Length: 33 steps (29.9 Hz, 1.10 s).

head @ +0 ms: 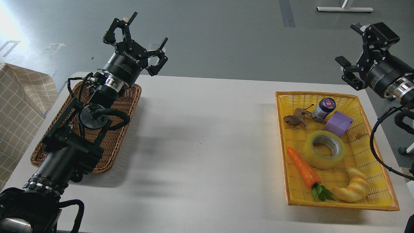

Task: Place and transfer tape with both arms
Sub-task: 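Lower the right gripper into the tray toward the tape roll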

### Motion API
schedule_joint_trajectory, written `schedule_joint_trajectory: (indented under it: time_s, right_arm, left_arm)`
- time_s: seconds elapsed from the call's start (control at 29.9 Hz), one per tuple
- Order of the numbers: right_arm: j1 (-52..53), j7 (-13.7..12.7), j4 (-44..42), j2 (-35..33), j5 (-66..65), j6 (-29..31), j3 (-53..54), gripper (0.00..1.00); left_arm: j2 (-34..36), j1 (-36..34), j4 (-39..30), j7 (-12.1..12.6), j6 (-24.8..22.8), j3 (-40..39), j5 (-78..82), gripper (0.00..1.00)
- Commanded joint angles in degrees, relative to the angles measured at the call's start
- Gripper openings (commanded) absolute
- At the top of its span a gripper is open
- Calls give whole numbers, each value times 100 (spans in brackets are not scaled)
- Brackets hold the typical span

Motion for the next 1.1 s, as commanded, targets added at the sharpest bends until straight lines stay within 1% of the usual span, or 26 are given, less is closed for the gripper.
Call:
schedule_joint_trajectory:
  time_s: [0.0, 0.1, 0.27, 0.37, 0.4, 0.47, 0.6, 0.77, 0.97, 1.07]
  right_arm:
    - [-9, 1, 290, -636, -267, -1, -630, 100]
    - [-9, 1, 518, -1058, -285, -1, -999, 100]
    - [-140, -8, 949, -1691, -276, -1, -1140, 100]
    - [-220, -69, 1231, -2183, -425, -1, -1395, 100]
    - [-246, -139, 1336, -2376, -556, -1, -1544, 100]
    - [-272, -192, 1433, -2535, -688, -1, -1703, 100]
    - [-386, -210, 1600, -2913, -847, -1, -2010, 100]
    - [-431, -219, 1627, -3081, -899, -1, -2397, 100]
    - [-440, -219, 1618, -3028, -1768, -1, -2696, 98]
    - [-431, -219, 1653, -3081, -1936, -1, -3011, 98]
  left_arm:
    - [15, 9, -103, 0, 0, -1, -1, 98]
    - [24, 18, -139, 9, 0, -1, -1, 98]
    - [15, 18, -147, 0, 0, -1, -1, 98]
    - [-3, 26, -147, 0, 0, -1, -1, 98]
    - [-12, 26, -147, 8, 0, -1, -1, 98]
    - [-12, 26, -147, 9, 0, -1, -1, 98]
    - [-56, 9, -147, 9, 0, -1, -1, 98]
    - [-64, 18, -147, 0, 0, -1, -1, 98]
    - [-56, 18, -139, 0, 0, -9, -1, 98]
    - [-47, 18, -139, 0, 0, -9, -1, 98]
